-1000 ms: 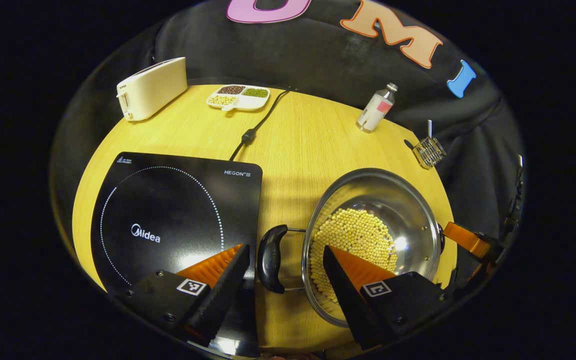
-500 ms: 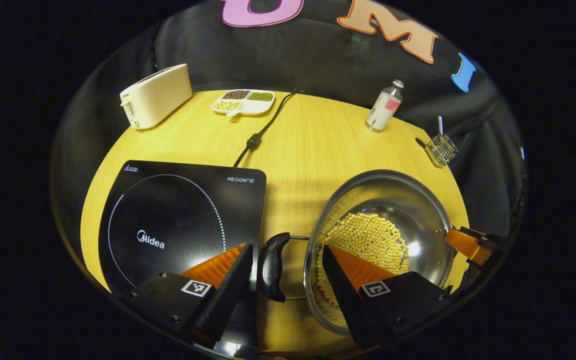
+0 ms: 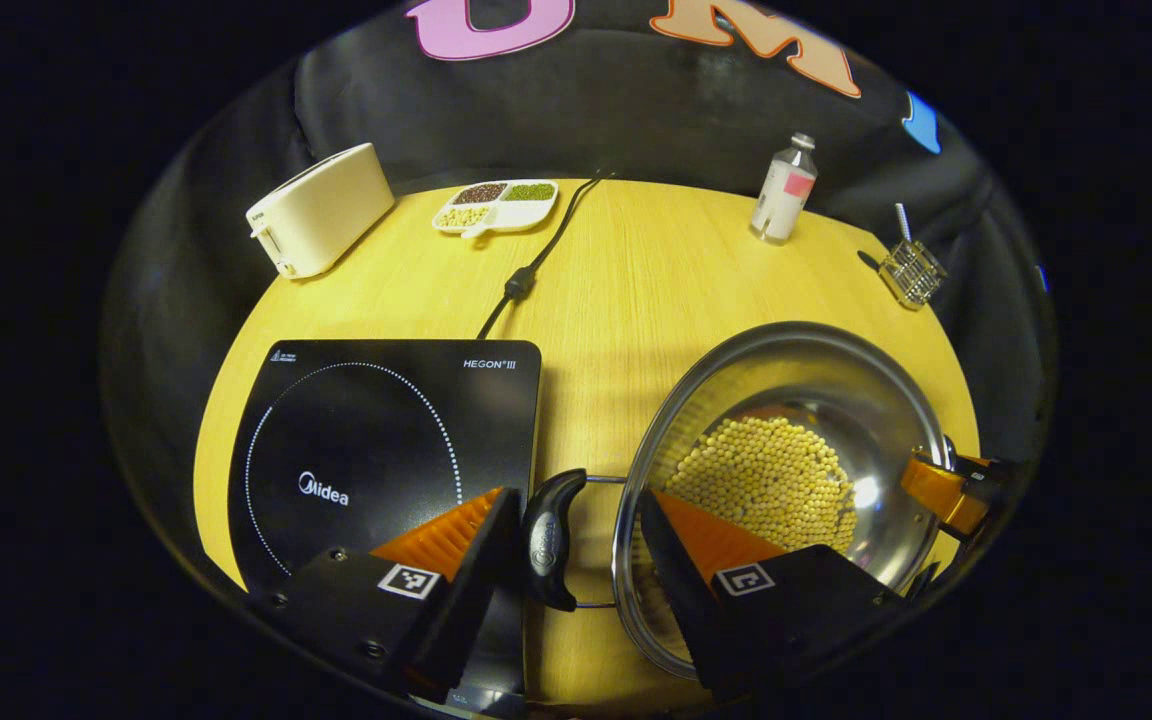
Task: First push the handle of the pot to place it horizontally, then grasp the pot with both hands and set it on the induction cooktop.
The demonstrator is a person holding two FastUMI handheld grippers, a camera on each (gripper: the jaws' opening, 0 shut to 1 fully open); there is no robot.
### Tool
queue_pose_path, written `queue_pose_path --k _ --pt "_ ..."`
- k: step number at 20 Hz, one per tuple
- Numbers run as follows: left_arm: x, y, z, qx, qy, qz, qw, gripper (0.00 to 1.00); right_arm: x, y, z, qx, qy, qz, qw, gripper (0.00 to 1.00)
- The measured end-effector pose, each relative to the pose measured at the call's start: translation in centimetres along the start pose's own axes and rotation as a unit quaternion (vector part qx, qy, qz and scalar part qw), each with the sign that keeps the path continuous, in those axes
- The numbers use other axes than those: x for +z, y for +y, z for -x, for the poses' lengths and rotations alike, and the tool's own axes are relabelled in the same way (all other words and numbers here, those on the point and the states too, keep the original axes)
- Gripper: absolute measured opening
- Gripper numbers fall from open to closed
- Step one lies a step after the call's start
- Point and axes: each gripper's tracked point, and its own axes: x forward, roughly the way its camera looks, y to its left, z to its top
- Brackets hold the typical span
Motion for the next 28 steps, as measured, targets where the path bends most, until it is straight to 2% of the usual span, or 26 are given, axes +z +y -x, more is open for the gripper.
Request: queue_pose_path --k 2,8,9,11,13,17,19,20,22,23,24,25,27,28 --pt "-0.1 0.0 -0.2 0.012 0.002 -0.005 1.0 0.84 -0.4 0.1 -0.3 0.001 0.004 0.0 1.0 0.72" --pt "-0.3 -0.2 -0.4 0.042 0.007 -0.043 0.998 0.83 -1.0 0.3 -0.6 0.007 0.017 0.002 1.0 0.71" --pt "-0.2 -0.3 -0.4 0.042 0.006 -0.044 0.998 0.82 -1.0 0.3 -0.7 0.01 0.018 0.0 1.0 0.74" --pt "-0.2 -0.3 -0.5 0.042 0.008 -0.048 0.998 0.78 -1.1 0.4 -0.7 0.018 0.02 -0.006 1.0 0.68" --pt "-0.2 -0.3 -0.5 0.04 0.008 -0.05 0.998 0.76 -1.1 0.4 -0.7 0.021 0.023 -0.011 0.999 0.69" --pt "-0.1 -0.3 -0.4 0.036 0.007 -0.055 0.998 0.72 -1.2 0.6 -0.4 0.032 0.023 -0.021 0.999 0.55" --pt "-0.3 -0.3 -0.3 0.034 0.01 -0.053 0.998 0.71 -1.4 0.5 -0.2 0.029 0.02 -0.02 0.999 0.55" --pt "-0.5 -0.3 -0.1 0.033 0.01 -0.051 0.998 0.71 -1.6 0.5 0.0 0.028 0.02 -0.022 0.999 0.6" --pt "-1.0 -0.3 0.3 0.03 0.013 -0.045 0.998 0.71 -1.9 0.3 0.4 0.027 0.019 -0.026 0.999 0.6" --pt "-1.3 -0.4 0.5 0.028 0.015 -0.041 0.999 0.71 -2.2 0.3 0.7 0.027 0.018 -0.024 0.999 0.65" --pt "-1.7 -0.5 0.8 0.026 0.018 -0.036 0.999 0.71 -2.3 0.1 1.0 0.026 0.016 -0.021 0.999 0.55" --pt "-2.0 -0.5 1.1 0.024 0.02 -0.032 0.999 0.74 -2.4 0.1 1.3 0.026 0.013 -0.018 0.999 0.6" --pt "-2.5 -0.5 1.8 0.025 0.018 -0.027 0.999 0.71 -2.7 -0.1 1.9 0.028 0.008 -0.013 0.999 0.6" --pt "-2.7 -0.5 2.2 0.027 0.014 -0.029 0.999 0.74 -3.0 -0.2 2.3 0.029 0.007 -0.014 0.999 0.55"
